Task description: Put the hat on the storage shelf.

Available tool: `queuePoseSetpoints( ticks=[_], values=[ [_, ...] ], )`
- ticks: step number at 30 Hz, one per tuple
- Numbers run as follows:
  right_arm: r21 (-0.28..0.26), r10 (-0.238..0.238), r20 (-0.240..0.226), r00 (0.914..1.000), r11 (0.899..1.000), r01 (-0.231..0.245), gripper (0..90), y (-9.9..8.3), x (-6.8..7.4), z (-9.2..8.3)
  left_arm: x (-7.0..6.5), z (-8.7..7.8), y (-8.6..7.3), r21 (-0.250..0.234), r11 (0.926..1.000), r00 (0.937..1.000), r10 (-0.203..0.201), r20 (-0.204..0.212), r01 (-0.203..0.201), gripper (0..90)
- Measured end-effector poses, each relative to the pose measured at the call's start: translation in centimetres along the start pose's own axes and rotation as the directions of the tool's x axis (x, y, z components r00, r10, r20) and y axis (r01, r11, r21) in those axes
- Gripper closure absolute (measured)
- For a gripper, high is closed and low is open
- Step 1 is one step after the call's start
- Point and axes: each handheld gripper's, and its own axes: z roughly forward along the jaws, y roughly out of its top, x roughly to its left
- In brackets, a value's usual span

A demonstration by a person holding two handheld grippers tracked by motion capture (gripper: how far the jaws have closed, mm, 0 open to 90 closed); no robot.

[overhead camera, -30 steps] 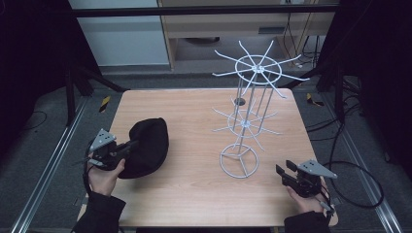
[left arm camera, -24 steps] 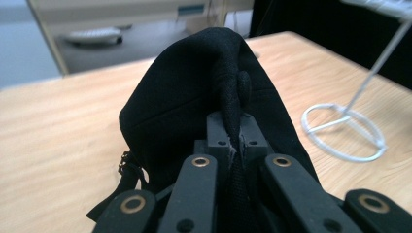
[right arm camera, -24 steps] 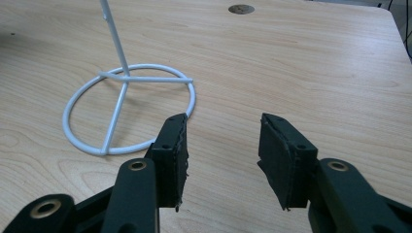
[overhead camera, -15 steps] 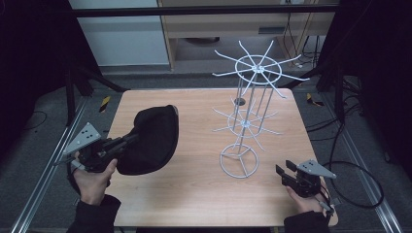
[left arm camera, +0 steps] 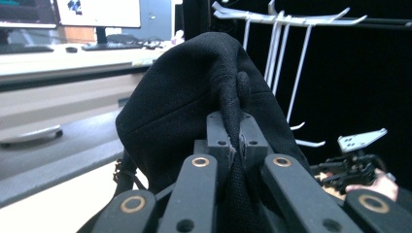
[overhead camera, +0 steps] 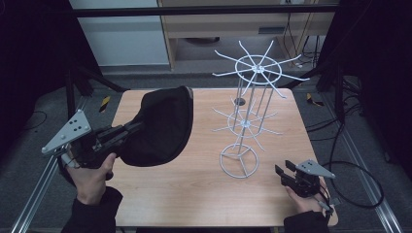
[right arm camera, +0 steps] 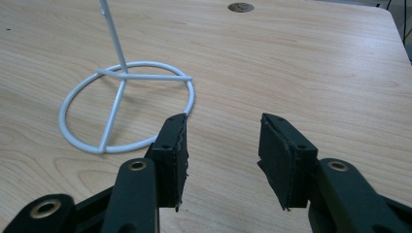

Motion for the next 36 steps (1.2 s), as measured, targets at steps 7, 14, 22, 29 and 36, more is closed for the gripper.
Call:
queuePoseSetpoints(
  ticks=[7,14,22,29,36],
  values=[
    [0.001,-0.003,0.001,1.0000,1.000,0.003,53.6,0.0,0.0,0.0,0.0,0.3,3.2,-0.072,0.9974,0.9995,-0.009,0.029,0.011,86.2],
    [-0.001,-0.009,0.003,1.0000,1.000,0.009,53.5,0.0,0.0,0.1,-1.0,1.1,6.0,-0.133,0.9911,0.9985,0.012,0.053,-0.005,86.2],
    [-0.001,-0.009,0.001,1.0000,1.000,0.009,53.4,0.0,0.0,0.1,-2.0,3.2,6.7,-0.118,0.9930,0.9956,0.024,0.090,-0.013,86.2],
    [-0.001,-0.008,-0.001,1.0000,1.000,0.008,53.3,0.0,-0.1,0.1,-1.7,5.8,6.0,-0.044,0.9987,0.9927,-0.018,0.119,0.024,85.9],
    [0.002,-0.006,-0.004,1.0000,1.000,0.006,52.5,0.0,0.0,0.2,-0.9,7.7,4.0,0.038,0.9985,0.9938,-0.043,0.103,0.039,82.6]
  ],
)
